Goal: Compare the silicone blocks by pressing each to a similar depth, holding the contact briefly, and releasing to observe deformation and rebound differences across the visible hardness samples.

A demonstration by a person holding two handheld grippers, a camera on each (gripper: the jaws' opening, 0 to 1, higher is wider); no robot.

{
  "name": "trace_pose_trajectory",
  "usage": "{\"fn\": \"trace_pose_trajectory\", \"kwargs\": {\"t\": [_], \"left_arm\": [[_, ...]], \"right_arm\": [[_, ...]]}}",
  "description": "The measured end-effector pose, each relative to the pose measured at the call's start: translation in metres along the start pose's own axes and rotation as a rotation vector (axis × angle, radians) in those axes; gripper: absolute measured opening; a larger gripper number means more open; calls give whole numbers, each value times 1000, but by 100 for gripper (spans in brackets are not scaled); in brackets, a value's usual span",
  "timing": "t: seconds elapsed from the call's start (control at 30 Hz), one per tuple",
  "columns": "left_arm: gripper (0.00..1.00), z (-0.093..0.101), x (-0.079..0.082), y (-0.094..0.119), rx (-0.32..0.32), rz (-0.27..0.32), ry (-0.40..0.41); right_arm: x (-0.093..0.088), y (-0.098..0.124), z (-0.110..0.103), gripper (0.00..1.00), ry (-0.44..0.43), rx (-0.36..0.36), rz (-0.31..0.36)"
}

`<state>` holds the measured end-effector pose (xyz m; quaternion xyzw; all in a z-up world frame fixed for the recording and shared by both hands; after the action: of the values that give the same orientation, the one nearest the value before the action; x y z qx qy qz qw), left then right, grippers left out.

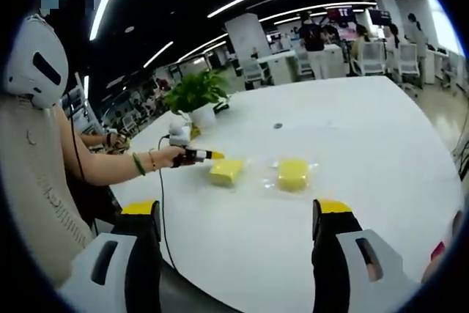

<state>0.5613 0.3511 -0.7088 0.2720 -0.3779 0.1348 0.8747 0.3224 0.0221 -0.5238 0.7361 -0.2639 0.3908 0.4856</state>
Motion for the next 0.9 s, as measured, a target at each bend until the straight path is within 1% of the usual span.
{"fn": "trace_pose_trajectory", "kwargs": {"t": [0.07,0.17,0.33,0.43,0.53,0.63,0.67,0.83,0.9], "left_arm": [[0,2,0,1,-8,10,-7],[0,1,1,0,0,14,-24],[0,0,1,1,-18,42,11],[0,3,2,3,-10,53,-3],[4,4,5,7,26,52,-39],[17,0,11,12,59,68,-50],[20,0,13,15,64,70,-51],[23,8,18,25,79,78,-66],[25,21,17,29,80,62,-82]], "right_arm": [[-2,-1,-1,78,5,3,-7],[-4,-3,-3,77,13,11,-16],[-5,-5,-4,77,11,13,-23],[-5,-6,-4,77,13,15,-24],[-4,-7,-5,75,21,19,-20],[-3,-7,-8,76,20,29,-11],[-2,-6,-9,76,21,31,-11],[-2,-2,-11,76,27,40,0],[-2,0,-12,76,30,48,9]]}}
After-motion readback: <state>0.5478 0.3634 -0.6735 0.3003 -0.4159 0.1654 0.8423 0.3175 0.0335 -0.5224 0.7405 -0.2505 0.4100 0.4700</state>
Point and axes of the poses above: the point that each gripper's makers call its tool centre point, and the gripper's own axes: y roughly backward along the fingers, z roughly to its right, x roughly out of its top, the point moved 4 cm from there along y, roughly backward along the fingers, and after that the axes turned 15 degrees about -x, right-handed, at the moved point
